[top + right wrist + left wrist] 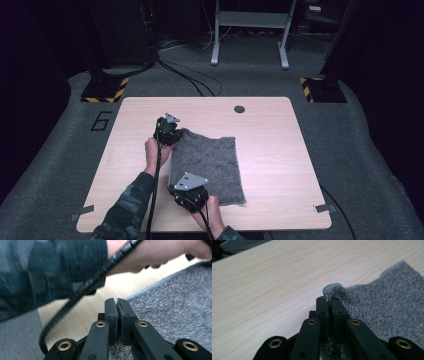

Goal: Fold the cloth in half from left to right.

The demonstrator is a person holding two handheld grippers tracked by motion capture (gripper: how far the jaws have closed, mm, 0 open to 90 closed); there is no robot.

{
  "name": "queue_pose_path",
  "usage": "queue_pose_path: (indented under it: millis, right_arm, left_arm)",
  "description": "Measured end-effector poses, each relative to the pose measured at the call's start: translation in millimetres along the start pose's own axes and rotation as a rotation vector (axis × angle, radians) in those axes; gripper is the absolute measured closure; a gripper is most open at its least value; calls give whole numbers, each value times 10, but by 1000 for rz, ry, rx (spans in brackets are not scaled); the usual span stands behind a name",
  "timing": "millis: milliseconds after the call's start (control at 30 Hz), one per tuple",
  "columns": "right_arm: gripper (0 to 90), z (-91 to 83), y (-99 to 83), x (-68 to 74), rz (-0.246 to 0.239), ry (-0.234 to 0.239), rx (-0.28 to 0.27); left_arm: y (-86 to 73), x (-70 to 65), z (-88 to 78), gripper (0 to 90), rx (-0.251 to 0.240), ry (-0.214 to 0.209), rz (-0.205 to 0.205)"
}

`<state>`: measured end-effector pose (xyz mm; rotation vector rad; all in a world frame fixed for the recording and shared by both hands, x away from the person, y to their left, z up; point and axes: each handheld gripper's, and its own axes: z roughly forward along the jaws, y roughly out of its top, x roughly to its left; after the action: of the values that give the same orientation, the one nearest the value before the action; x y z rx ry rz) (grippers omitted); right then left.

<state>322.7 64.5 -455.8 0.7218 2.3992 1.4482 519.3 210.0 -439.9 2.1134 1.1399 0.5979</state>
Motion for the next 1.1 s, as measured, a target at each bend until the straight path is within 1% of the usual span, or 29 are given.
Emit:
queue_pose_path:
  millis: [100, 200, 267, 333, 367, 500, 633, 700, 800, 900, 933, 967, 1000, 1067, 1100]
  right_arm:
    - [868, -63, 116, 31, -20, -3, -52]
    - [866, -150, 87, 4, -4, -16, -60]
    - [866, -225, 30, -31, 8, -29, -55]
    - [865, -291, -32, -70, 17, -51, -48]
    - [865, -324, -61, -95, 21, -54, -41]
    - [864, -429, -176, -187, 44, -91, -18]
    - [864, -513, -282, -275, 59, -116, 3]
    - [864, -548, -345, -315, 67, -137, 21]
    - [864, -580, -445, -374, 85, -151, 41]
    - [864, -609, -536, -415, 90, -170, 67]
    - [864, -615, -559, -424, 102, -174, 68]
    - [863, -630, -581, -443, 96, -174, 75]
    - [863, -637, -596, -451, 106, -183, 76]
    - [863, -658, -619, -485, 103, -187, 76]
    - [863, -670, -627, -488, 119, -185, 80]
  left_arm:
    - [138, 8, -81, 859, 21, 1, 15]
    - [236, -56, -61, 859, 21, -8, 22]
    - [289, -142, 17, 859, 30, -26, 29]
    - [320, -230, 108, 858, 38, -40, 28]
    - [333, -257, 137, 858, 48, -51, 32]
    - [394, -434, 296, 858, 51, -68, 42]
    - [427, -541, 410, 857, 67, -79, 46]
    - [431, -577, 455, 857, 73, -81, 50]
    - [431, -612, 507, 857, 76, -89, 40]
    - [439, -653, 549, 856, 81, -96, 43]
    - [442, -673, 564, 856, 79, -95, 42]
    - [449, -689, 576, 856, 82, -94, 47]
    - [451, -713, 596, 856, 70, -96, 34]
    - [464, -744, 620, 856, 73, -99, 38]
    - [469, -761, 633, 856, 72, -99, 39]
